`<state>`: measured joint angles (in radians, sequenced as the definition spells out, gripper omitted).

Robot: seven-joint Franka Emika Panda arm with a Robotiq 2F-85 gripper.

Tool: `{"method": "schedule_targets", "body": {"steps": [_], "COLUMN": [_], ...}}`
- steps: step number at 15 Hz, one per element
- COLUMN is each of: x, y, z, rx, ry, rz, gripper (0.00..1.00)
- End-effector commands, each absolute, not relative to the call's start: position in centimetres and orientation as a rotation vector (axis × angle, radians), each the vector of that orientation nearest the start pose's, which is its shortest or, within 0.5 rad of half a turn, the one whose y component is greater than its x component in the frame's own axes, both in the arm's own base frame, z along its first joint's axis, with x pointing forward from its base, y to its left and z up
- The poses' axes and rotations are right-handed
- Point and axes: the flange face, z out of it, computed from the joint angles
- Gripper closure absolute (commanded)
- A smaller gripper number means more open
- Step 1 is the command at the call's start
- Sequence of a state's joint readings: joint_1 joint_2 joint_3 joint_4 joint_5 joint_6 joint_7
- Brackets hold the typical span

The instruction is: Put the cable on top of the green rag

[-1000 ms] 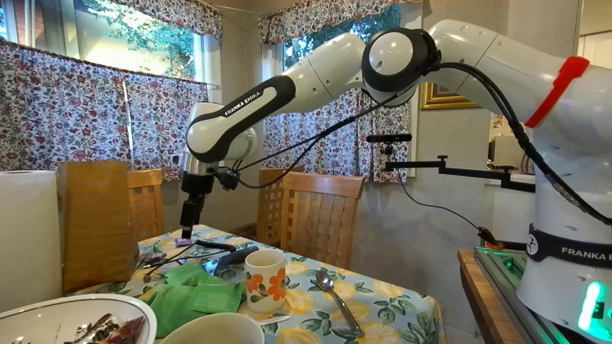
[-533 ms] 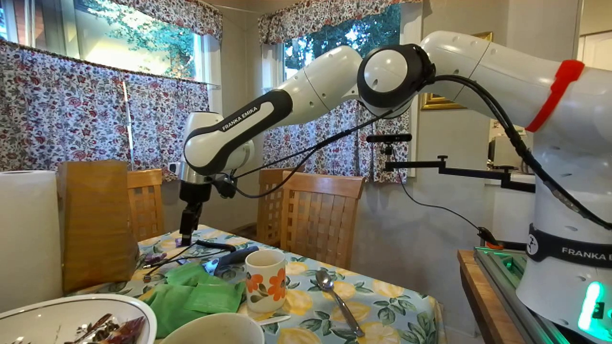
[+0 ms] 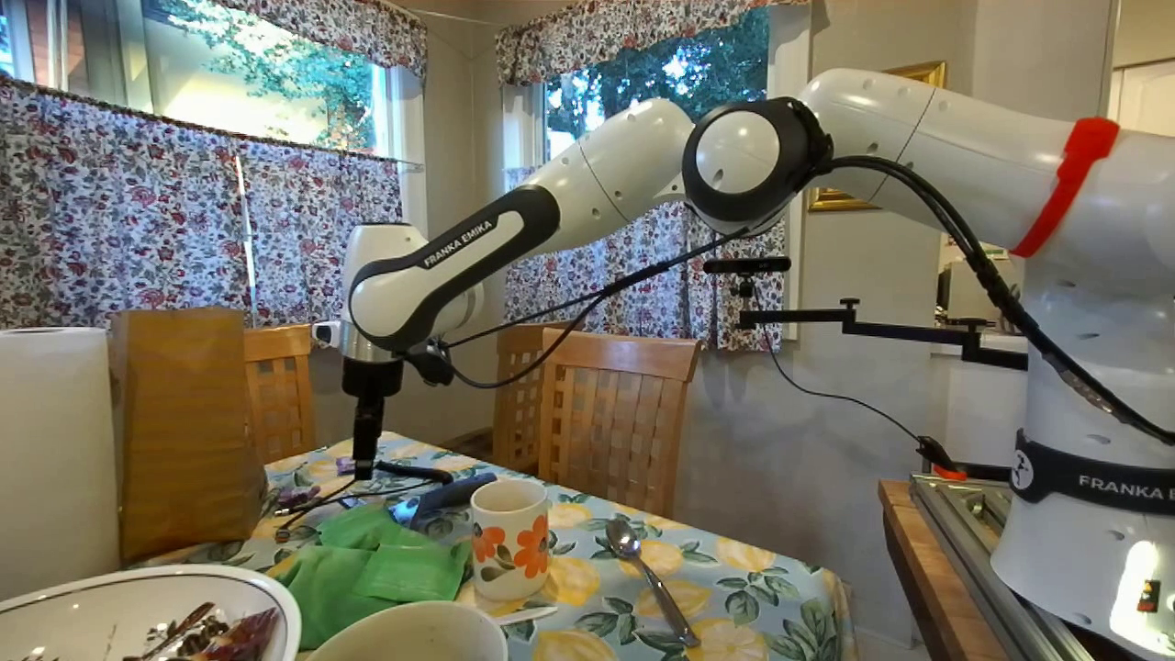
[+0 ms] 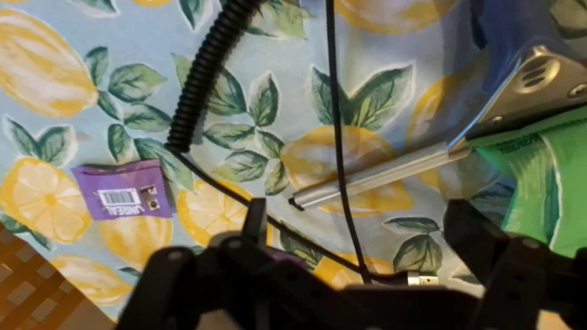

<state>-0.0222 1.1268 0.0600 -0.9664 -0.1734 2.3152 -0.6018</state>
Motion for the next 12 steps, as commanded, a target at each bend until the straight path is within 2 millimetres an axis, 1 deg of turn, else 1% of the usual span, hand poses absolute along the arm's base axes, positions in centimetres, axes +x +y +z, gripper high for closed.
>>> {"method": "schedule_targets", "body": {"steps": [1, 6, 12], "x": [81.2, 81.5, 81.4], "y": [1.0, 1.6, 1.6], "z": [18.3, 17.8, 16.8], "rx": [-3.022, -2.949, -2.855], "ry": [-1.340, -1.489, -1.615], "rz": [-0.316, -0.363, -0.341], "gripper": [0.00, 0.00, 0.00]}}
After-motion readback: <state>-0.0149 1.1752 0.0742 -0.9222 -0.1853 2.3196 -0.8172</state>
